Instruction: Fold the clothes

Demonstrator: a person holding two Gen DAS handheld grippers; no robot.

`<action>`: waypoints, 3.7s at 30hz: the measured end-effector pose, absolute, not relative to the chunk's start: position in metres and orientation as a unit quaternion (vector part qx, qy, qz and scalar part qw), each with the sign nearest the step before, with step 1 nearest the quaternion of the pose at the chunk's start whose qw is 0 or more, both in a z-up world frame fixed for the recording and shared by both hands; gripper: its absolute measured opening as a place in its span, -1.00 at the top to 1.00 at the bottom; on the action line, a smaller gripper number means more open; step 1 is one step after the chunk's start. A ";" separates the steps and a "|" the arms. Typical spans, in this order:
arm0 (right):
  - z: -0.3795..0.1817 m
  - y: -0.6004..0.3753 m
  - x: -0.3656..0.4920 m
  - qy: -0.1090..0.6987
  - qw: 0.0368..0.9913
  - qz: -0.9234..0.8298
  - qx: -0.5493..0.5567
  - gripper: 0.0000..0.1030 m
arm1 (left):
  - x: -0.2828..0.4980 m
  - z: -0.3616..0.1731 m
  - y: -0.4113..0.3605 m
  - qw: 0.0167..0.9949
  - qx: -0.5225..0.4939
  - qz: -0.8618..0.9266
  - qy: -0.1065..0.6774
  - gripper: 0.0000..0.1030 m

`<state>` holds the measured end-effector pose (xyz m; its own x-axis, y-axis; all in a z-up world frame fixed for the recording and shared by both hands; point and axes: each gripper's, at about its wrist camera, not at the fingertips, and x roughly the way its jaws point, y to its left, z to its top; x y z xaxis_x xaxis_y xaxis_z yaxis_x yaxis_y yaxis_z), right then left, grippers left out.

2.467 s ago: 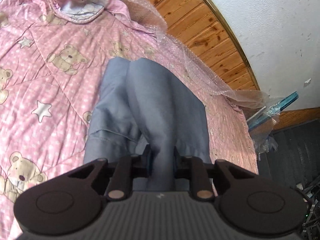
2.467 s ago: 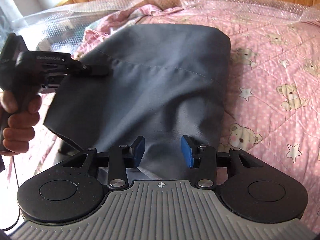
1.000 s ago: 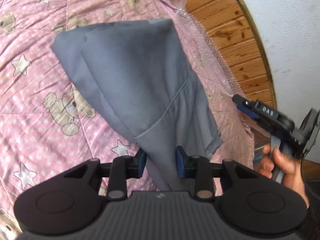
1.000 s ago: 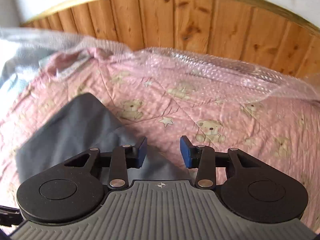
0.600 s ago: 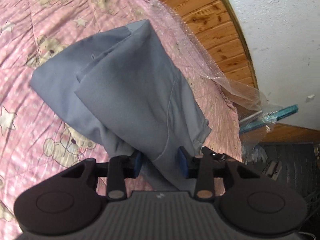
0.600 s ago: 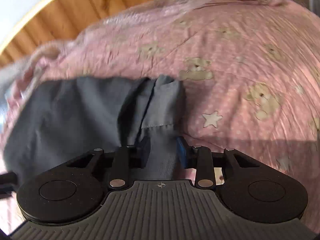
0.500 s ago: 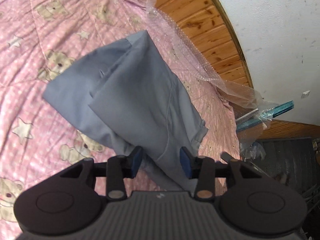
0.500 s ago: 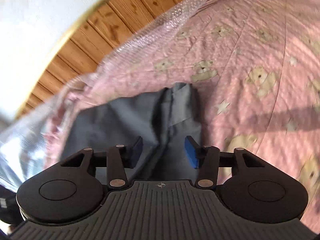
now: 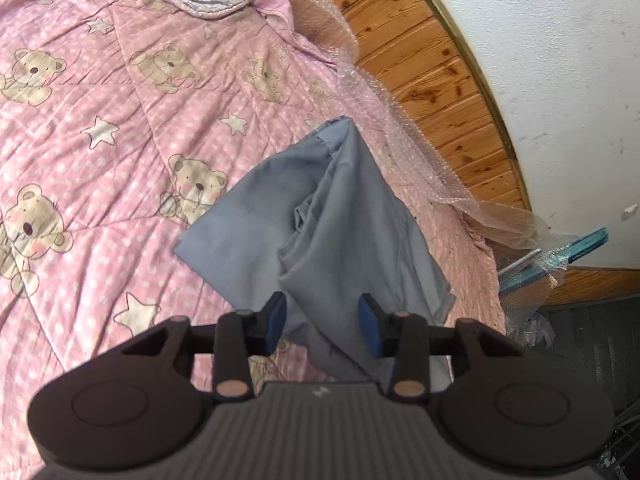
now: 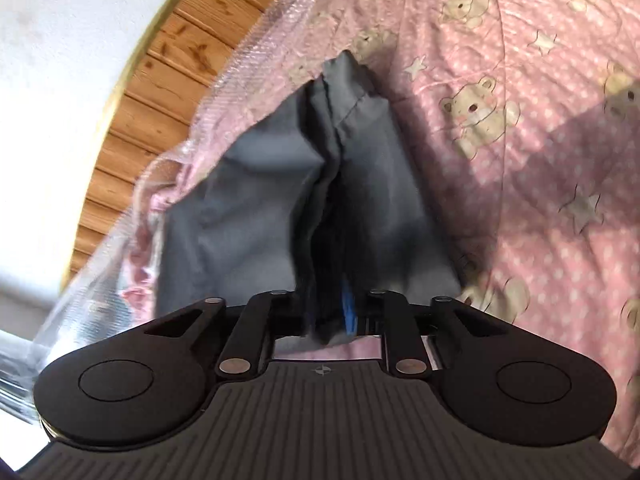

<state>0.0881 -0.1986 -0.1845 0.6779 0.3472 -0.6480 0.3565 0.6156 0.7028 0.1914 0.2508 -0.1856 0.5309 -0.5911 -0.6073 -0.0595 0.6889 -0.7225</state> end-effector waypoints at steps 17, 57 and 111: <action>-0.229 -0.168 0.115 0.354 0.774 0.000 0.525 -0.58 | 0.229 -0.222 0.232 0.804 -0.365 -0.136 0.449 -0.46; -0.169 -0.289 0.338 0.453 0.888 0.049 0.068 0.03 | 0.334 -0.208 0.017 0.869 -0.167 -0.139 0.444 0.20; -0.043 -0.218 0.110 0.434 0.900 -0.018 -0.028 -0.67 | 0.128 -0.057 -0.024 0.904 -0.071 -0.128 0.401 -1.00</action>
<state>0.1105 -0.2176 -0.0433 0.6233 -0.0572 -0.7799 0.0090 0.9978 -0.0660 0.1280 -0.0238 -0.0575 0.6453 -0.2889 -0.7072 0.1751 0.9570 -0.2311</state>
